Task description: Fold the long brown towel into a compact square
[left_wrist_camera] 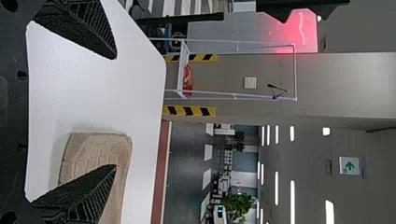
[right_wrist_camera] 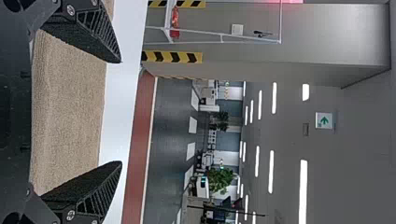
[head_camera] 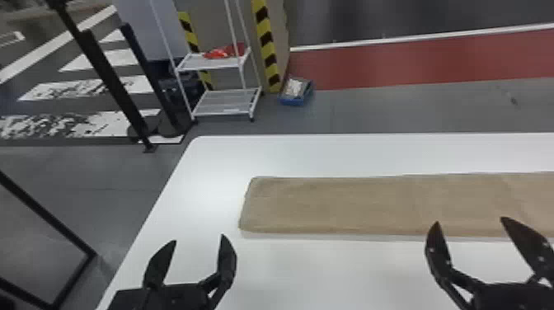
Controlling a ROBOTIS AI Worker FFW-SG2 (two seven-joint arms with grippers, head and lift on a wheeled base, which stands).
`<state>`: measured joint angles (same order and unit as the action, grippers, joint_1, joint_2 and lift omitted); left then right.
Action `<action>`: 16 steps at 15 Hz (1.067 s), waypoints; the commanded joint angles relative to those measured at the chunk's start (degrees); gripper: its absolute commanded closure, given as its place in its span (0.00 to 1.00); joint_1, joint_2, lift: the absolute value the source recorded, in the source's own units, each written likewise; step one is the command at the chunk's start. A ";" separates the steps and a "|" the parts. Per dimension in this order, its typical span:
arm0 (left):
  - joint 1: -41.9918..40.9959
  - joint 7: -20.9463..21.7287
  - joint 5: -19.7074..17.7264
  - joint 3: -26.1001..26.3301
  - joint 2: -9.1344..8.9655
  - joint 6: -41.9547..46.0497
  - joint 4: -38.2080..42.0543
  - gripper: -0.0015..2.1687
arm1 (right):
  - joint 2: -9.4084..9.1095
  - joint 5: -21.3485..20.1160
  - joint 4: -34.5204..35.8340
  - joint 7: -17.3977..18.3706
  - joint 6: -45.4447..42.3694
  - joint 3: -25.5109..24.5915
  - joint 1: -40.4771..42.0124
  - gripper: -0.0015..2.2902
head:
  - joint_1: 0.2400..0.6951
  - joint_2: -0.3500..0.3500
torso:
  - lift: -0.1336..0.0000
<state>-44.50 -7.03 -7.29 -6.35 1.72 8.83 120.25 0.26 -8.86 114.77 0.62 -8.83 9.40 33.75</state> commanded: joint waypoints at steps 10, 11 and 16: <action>-0.14 -0.09 -0.18 0.02 0.30 1.41 -0.10 0.02 | -0.31 0.16 -0.07 0.00 0.00 0.09 0.18 0.05 | 1.00 0.89 | 0.19; -0.14 -0.09 -0.18 0.02 0.30 1.41 -0.10 0.02 | -0.31 0.16 0.02 0.00 0.00 0.00 0.18 0.05 | 1.00 0.89 | 0.19; 1.79 3.25 -0.35 -0.68 -0.14 -2.28 0.16 0.02 | -0.31 0.16 -0.07 0.00 0.18 0.00 0.27 0.05 | 1.00 0.89 | 0.19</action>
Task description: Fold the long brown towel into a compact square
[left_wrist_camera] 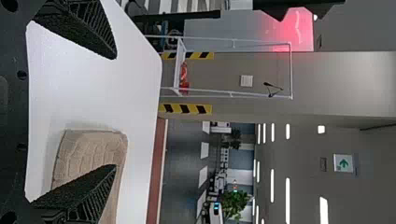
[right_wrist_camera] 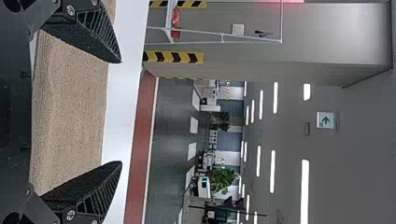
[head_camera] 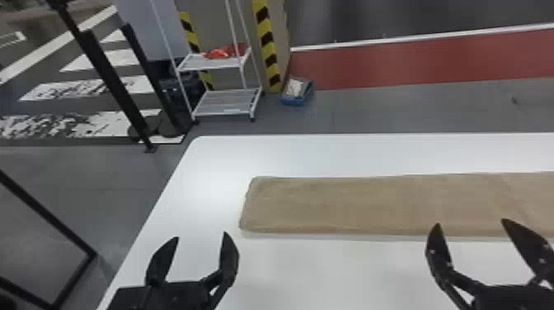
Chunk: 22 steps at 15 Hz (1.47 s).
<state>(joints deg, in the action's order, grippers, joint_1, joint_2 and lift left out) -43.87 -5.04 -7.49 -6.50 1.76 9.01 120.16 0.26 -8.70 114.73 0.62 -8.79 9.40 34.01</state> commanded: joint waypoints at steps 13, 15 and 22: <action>32.18 15.06 -1.04 -8.27 -0.61 -47.82 -9.59 0.03 | -0.31 1.14 0.41 0.00 4.88 -0.88 0.09 0.05 | 1.00 0.82 | 0.19; 37.10 15.41 -0.42 -8.01 -0.61 -48.52 -14.69 0.03 | -0.31 1.14 0.50 0.00 5.76 -1.49 0.44 0.05 | 1.00 0.81 | 0.19; 38.86 21.04 -0.25 -8.71 -0.53 -60.12 -17.59 0.22 | -0.31 1.40 0.76 0.00 5.94 -2.11 2.03 0.05 | 1.00 0.76 | 0.19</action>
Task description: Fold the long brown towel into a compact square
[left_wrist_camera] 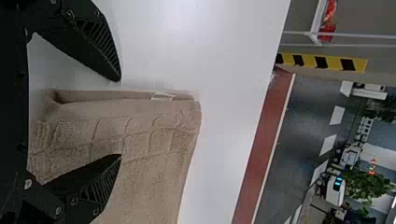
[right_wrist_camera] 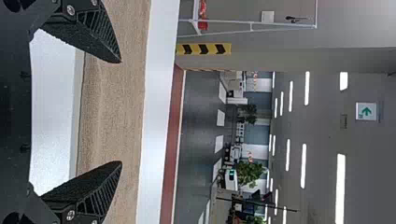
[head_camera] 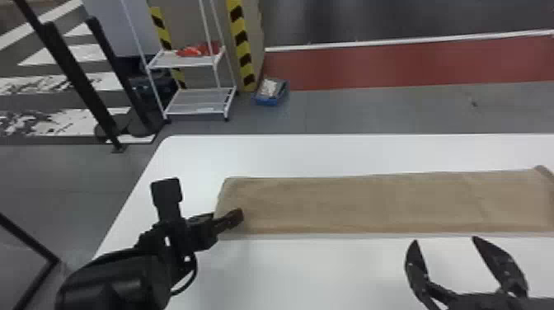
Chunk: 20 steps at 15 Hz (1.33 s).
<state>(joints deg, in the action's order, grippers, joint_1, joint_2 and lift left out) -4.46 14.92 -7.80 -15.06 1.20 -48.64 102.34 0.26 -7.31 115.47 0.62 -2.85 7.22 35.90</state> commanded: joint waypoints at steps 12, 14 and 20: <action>-6.09 12.94 -1.16 -19.48 -0.94 -4.76 12.79 0.96 | -0.31 0.37 0.37 0.00 -0.35 0.52 0.93 0.05 | 1.00 0.87 | 0.19; -3.63 15.40 -1.07 -26.25 -0.58 -6.16 12.88 0.96 | -0.31 0.37 0.37 0.00 -0.17 0.60 0.93 0.05 | 1.00 0.95 | 0.19; -0.73 17.25 -3.01 -24.49 -1.35 -31.12 33.71 0.96 | -0.31 0.72 -0.24 0.00 0.00 0.52 -0.12 0.05 | 1.00 1.00 | 0.19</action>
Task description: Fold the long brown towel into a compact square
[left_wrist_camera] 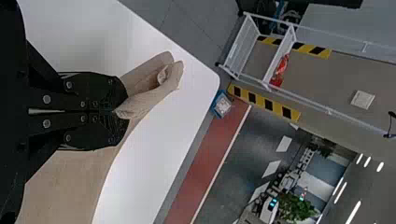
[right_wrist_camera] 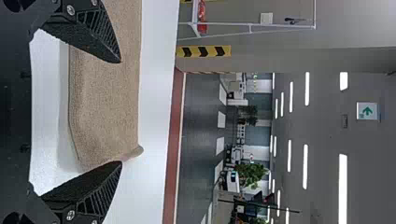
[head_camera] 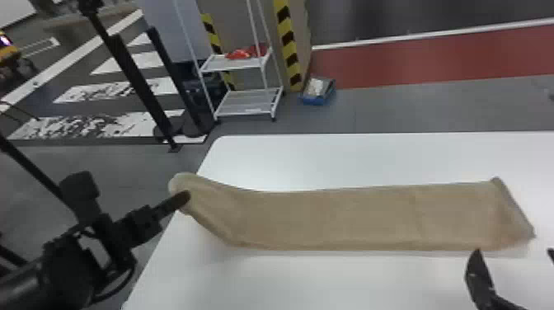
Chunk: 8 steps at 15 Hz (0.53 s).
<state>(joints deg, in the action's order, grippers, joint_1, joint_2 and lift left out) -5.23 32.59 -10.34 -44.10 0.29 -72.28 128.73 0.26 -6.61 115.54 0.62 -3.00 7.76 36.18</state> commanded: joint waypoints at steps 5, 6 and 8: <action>4.00 -9.56 9.90 35.22 -0.44 -12.76 12.59 0.96 | -0.32 0.28 -1.20 0.00 -0.03 -0.47 -1.46 0.05 | 1.00 0.80 | 0.19; 4.62 -10.79 12.01 39.53 -0.44 -12.76 12.33 0.96 | -0.32 0.37 -1.28 0.09 -0.03 -0.64 -1.55 0.05 | 1.00 0.75 | 0.19; 5.15 -15.45 15.08 49.11 -0.44 -12.59 9.08 0.96 | -0.32 0.46 -1.90 0.18 -0.03 -0.91 -1.90 0.05 | 1.00 0.63 | 0.19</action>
<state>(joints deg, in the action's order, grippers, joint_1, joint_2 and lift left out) -0.64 18.74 2.49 -1.53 0.00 -84.98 139.95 0.26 -6.24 113.99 0.75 -3.02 7.09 34.46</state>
